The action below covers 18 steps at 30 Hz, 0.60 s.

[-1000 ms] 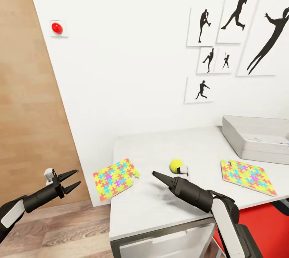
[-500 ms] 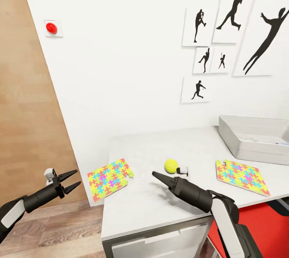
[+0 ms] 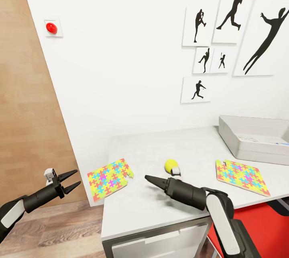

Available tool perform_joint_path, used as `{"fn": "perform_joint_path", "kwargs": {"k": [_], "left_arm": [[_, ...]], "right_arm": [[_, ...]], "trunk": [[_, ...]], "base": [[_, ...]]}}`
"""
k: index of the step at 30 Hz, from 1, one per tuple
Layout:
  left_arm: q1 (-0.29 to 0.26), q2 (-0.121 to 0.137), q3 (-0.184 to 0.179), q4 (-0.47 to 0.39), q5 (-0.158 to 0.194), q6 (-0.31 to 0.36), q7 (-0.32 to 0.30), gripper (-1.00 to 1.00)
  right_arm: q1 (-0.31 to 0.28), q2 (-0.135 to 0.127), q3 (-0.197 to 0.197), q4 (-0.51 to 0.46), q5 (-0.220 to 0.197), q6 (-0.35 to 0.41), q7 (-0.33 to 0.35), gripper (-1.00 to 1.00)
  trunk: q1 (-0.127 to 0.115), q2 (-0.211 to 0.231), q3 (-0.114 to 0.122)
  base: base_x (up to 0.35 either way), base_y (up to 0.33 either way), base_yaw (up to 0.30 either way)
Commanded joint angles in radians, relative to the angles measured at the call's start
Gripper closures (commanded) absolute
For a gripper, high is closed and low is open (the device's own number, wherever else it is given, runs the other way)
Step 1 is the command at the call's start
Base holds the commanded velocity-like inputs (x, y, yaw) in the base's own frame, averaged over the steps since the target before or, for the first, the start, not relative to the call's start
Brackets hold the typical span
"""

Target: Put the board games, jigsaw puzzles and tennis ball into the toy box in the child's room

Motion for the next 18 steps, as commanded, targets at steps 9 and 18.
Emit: {"fn": "perform_joint_path", "kwargs": {"k": [9,18], "left_arm": [[-0.001,0.001,-0.006,0.001,0.007,0.008,-0.002,-1.0],[-0.001,0.001,-0.006,0.0,0.007,0.008,-0.002,-1.0]], "right_arm": [[-0.005,0.001,0.004,0.0,0.003,0.011,-0.008,-1.0],[-0.004,0.0,0.004,0.0,0.003,0.011,-0.009,-1.0]], "trunk": [[0.0,-0.001,-0.001],[0.0,-0.001,-0.001]], "base": [[0.0,-0.006,0.0],[0.0,-0.11,0.0]]}}
